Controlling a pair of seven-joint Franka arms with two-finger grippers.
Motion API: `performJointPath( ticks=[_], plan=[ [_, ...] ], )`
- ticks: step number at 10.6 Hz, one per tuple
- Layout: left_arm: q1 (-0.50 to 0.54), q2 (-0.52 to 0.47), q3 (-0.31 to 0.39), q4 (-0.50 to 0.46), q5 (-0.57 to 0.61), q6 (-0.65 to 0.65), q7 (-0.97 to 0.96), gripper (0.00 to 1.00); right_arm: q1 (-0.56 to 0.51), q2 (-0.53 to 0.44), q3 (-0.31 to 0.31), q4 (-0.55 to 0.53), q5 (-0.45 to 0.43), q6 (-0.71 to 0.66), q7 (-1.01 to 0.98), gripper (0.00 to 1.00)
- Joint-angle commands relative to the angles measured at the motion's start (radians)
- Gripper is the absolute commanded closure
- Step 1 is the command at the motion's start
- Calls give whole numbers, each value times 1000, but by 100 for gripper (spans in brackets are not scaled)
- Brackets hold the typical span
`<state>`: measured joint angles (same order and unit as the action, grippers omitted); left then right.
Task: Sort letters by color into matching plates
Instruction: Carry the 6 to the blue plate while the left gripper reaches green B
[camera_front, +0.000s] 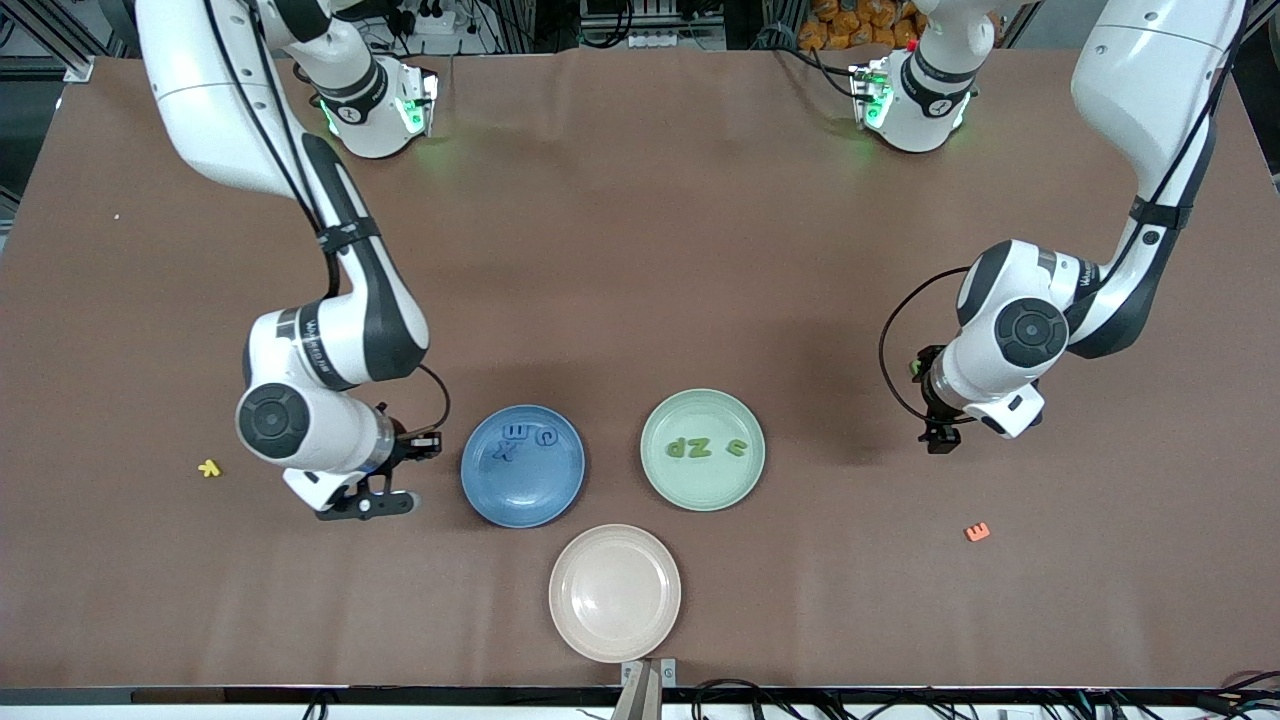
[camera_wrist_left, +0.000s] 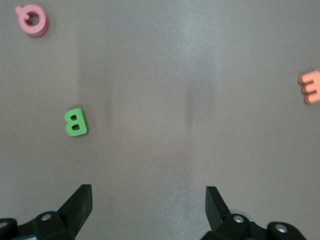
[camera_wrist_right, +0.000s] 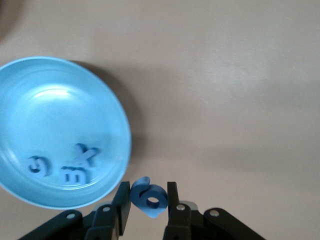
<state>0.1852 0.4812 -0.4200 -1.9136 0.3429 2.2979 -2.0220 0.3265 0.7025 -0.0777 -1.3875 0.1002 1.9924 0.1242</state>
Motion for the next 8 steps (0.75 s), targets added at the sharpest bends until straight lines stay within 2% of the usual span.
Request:
performJointPath(
  ticks=[1,3,5,8],
  plan=[
    [60,-16,-2,-42,-13,11,-99,0,65,-1,-2,18,-10,-8,-14,76],
    [106,-32,-8,-132,-10,47,-98,0,121,6,-2,16,-11,-1,-63,76],
    [111,-103,-7,-324,-10,225,-96,0,143,11,-2,16,-10,5,-90,74],
    [105,-113,-6,-393,-9,252,-96,0,160,34,-2,16,-10,118,-92,69]
  ],
)
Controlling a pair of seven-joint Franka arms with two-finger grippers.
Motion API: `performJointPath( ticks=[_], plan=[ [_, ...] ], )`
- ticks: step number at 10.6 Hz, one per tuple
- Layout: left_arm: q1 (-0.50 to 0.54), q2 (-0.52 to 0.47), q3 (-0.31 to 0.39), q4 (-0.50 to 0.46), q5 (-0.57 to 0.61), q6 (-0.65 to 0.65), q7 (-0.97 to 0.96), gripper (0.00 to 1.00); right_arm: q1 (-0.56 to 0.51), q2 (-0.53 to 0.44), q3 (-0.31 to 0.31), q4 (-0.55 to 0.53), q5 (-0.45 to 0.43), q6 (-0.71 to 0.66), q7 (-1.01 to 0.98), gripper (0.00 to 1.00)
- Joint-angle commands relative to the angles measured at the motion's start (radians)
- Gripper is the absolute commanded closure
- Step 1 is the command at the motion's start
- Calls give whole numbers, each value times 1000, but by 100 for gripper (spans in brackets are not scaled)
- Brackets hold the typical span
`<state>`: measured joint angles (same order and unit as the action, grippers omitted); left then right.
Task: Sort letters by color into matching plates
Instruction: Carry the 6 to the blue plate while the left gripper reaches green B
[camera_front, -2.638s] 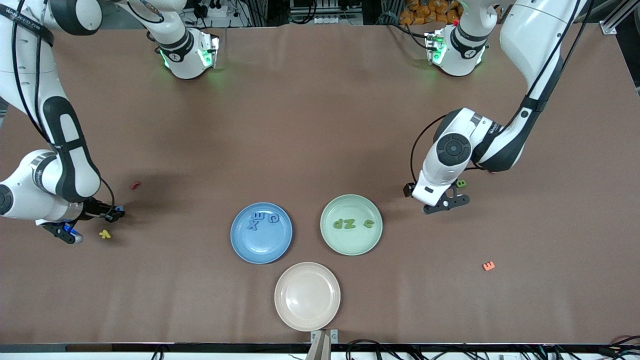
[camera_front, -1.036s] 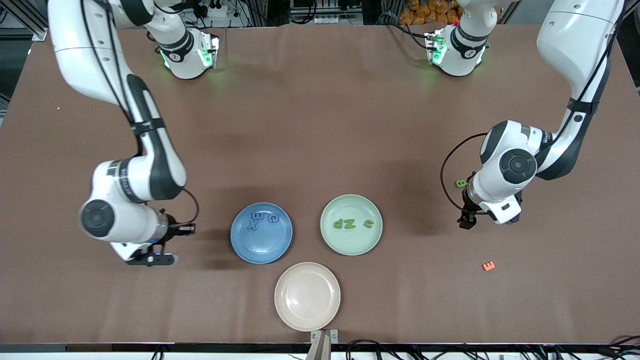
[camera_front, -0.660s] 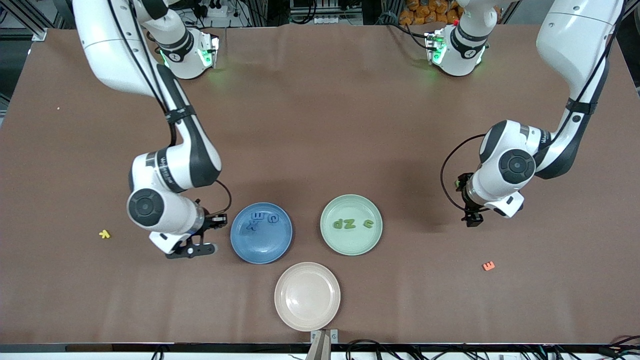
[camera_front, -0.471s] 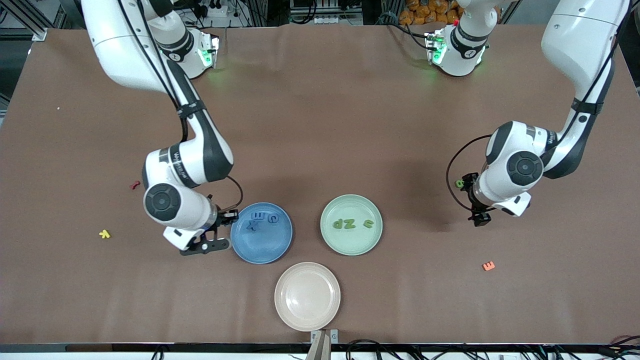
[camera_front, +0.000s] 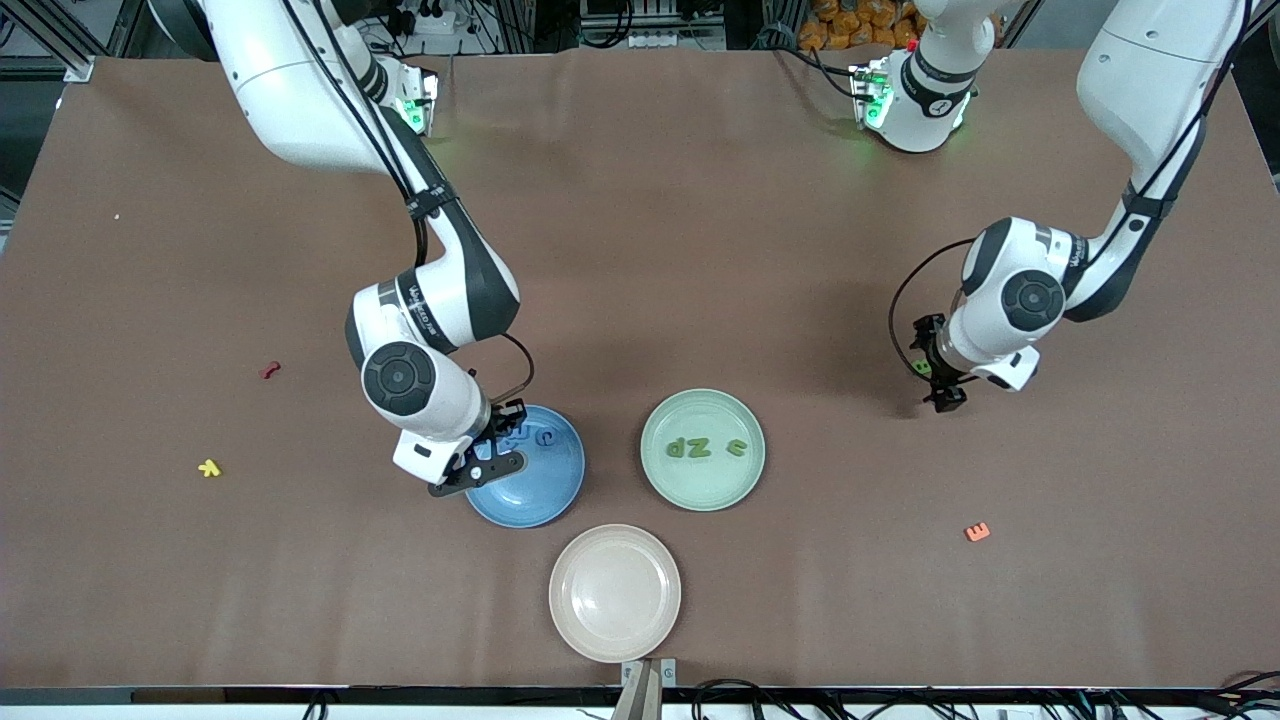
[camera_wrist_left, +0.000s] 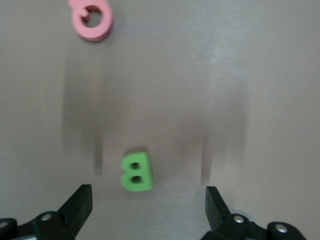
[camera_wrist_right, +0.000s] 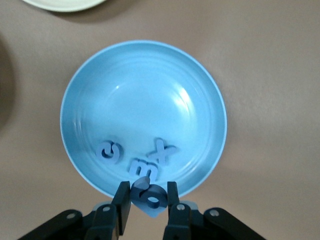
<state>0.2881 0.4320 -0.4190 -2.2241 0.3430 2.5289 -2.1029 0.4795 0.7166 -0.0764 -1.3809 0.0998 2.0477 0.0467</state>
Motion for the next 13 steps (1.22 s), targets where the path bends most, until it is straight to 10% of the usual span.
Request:
performJointPath(
  ticks=[1,4,6,13],
  plan=[
    [0,-65,-9,-97,-7,39,-17,0,13,24,-3,10,-8,78,-15,69],
    [5,-49,-4,-98,-9,86,-20,0,18,26,-3,10,-8,89,-15,65],
    [12,-27,14,-94,-7,146,-20,0,13,29,-3,10,-6,91,-4,0],
    [9,4,52,-89,48,185,-20,0,-21,24,-40,26,-90,89,-33,0]
  ],
)
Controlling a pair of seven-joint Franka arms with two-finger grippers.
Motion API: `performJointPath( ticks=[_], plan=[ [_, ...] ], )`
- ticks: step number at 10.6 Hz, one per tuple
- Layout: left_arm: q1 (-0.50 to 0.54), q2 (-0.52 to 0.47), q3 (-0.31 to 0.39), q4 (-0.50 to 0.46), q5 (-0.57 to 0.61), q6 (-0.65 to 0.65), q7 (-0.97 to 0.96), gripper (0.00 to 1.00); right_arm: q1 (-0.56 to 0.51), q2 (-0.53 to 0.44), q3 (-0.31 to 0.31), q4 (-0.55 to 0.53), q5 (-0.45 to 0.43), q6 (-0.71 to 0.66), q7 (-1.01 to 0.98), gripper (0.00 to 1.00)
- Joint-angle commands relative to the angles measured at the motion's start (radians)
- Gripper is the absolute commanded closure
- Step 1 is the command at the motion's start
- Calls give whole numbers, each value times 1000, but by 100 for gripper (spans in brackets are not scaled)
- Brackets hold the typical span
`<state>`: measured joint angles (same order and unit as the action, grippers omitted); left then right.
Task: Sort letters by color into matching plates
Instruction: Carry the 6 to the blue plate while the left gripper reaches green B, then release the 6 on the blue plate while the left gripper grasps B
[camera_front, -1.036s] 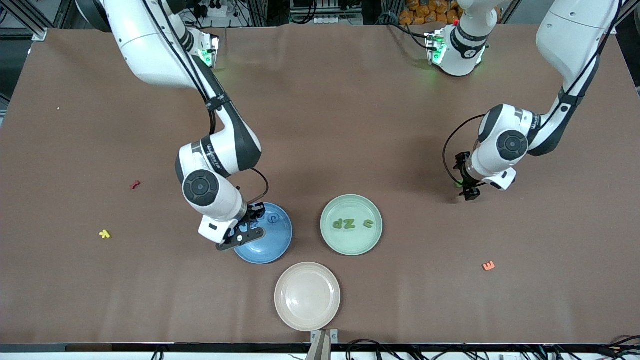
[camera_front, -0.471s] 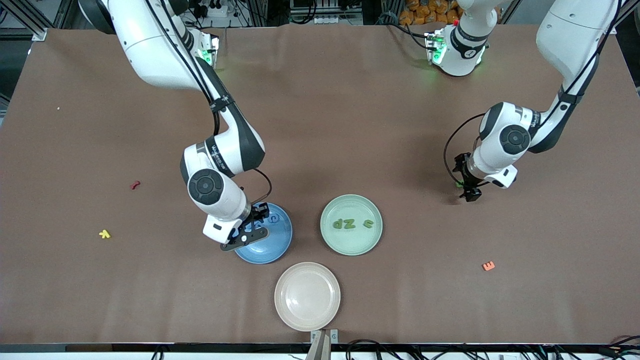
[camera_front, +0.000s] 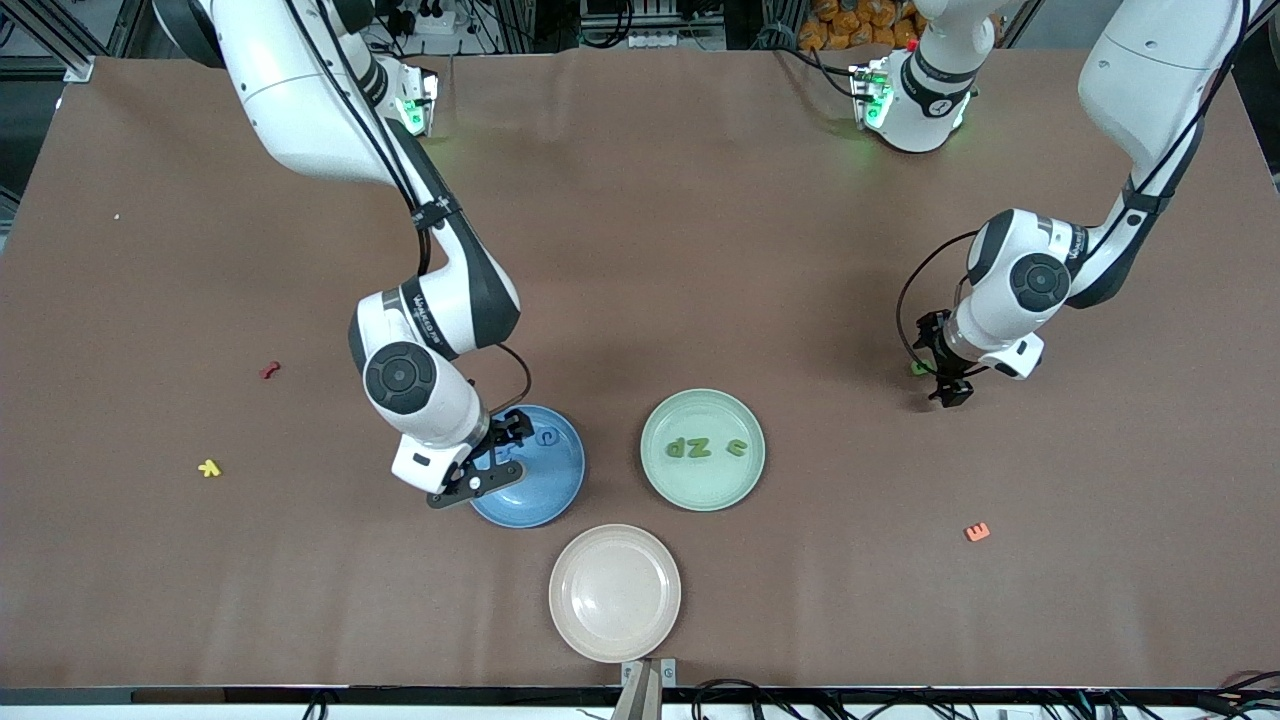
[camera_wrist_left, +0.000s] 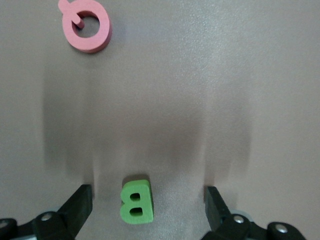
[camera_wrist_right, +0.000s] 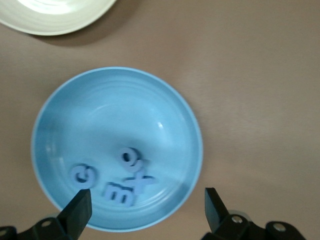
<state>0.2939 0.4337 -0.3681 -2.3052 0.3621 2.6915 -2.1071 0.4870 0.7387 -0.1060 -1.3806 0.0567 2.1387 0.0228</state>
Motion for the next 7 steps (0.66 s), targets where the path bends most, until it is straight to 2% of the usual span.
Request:
performJointPath(
  ticks=[1,2,3,5,7],
  plan=[
    [1,2,2,-8,31,22,-16,0,-56,-1,-11,31,-54,-2,-12,0],
    [2,2,2,-7,31,22,-20,57,-70,-2,-17,32,-76,-2,-12,0],
    [1,2,2,-6,31,21,-36,100,-93,-4,-26,43,-86,-2,-12,0],
    [-1,0,2,-6,46,22,-59,100,-160,-4,-27,60,-86,-2,-21,0],
    [-2,0,2,-6,46,22,-94,100,-246,-7,-26,63,-78,-3,-127,0]
  ],
)
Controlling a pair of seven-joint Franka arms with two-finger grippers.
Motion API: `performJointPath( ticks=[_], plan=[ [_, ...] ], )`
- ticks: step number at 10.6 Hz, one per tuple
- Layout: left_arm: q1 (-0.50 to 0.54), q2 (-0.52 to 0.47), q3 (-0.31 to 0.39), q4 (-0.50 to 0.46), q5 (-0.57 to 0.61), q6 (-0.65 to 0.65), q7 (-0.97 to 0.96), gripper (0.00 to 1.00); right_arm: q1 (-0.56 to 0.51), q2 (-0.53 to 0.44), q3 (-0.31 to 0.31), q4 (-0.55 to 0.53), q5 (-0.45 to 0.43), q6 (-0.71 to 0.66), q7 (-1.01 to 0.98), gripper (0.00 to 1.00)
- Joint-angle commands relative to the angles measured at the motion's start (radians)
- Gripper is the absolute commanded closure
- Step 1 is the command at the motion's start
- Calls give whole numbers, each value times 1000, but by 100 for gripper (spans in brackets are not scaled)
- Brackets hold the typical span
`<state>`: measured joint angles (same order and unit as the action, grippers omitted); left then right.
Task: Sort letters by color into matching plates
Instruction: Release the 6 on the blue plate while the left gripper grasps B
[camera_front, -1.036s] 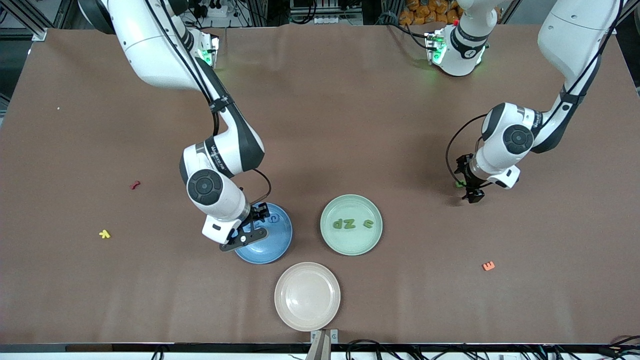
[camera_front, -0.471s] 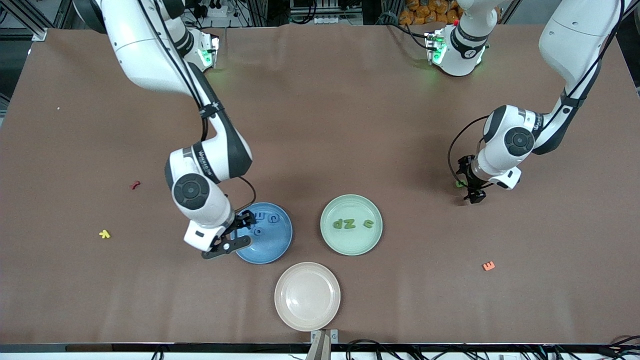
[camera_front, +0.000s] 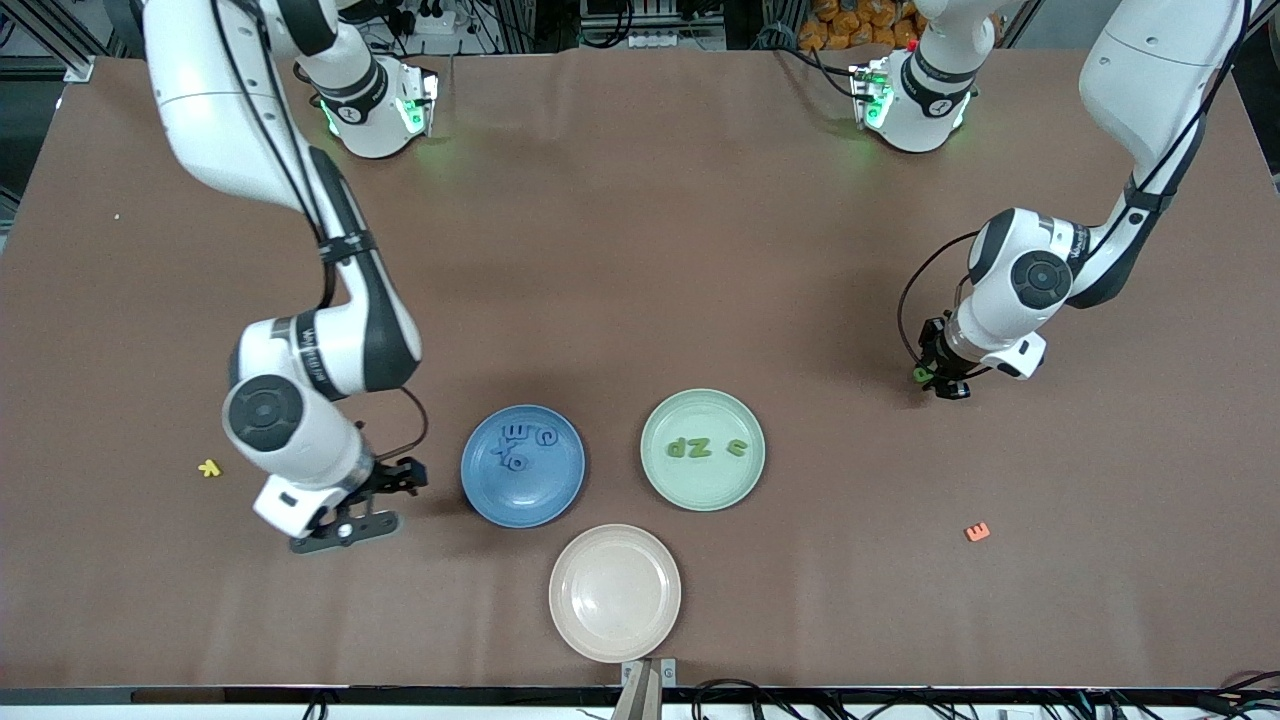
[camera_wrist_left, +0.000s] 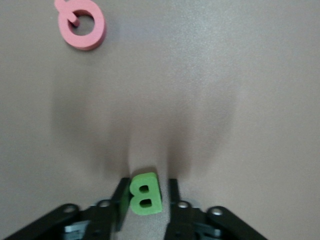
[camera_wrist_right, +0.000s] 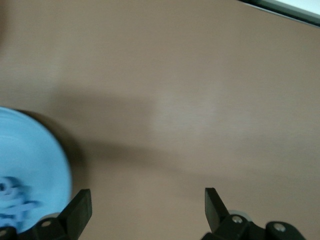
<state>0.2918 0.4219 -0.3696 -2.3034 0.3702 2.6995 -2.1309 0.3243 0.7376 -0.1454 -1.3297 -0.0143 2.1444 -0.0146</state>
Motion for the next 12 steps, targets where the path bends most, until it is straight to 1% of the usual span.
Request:
performJointPath(
  ticks=[1,4,6,9,11,12],
  plan=[
    [0,12,3,-7,38,13,-84,100,-120,-6,15,14,-6,-11,-125,0],
    [-3,9,-2,44,62,13,-75,100,-195,-14,16,15,0,-18,-183,0],
    [-25,-2,-11,71,73,9,-73,100,-220,-20,15,29,-1,-21,-200,0],
    [-100,1,-11,165,75,3,-23,100,-269,-20,16,38,2,-21,-212,0],
    [-155,20,-11,231,75,2,3,100,-278,-32,20,43,2,-29,-211,0],
    [-181,40,-11,263,75,2,25,100,-280,-49,20,65,2,-72,-211,0]
  ],
)
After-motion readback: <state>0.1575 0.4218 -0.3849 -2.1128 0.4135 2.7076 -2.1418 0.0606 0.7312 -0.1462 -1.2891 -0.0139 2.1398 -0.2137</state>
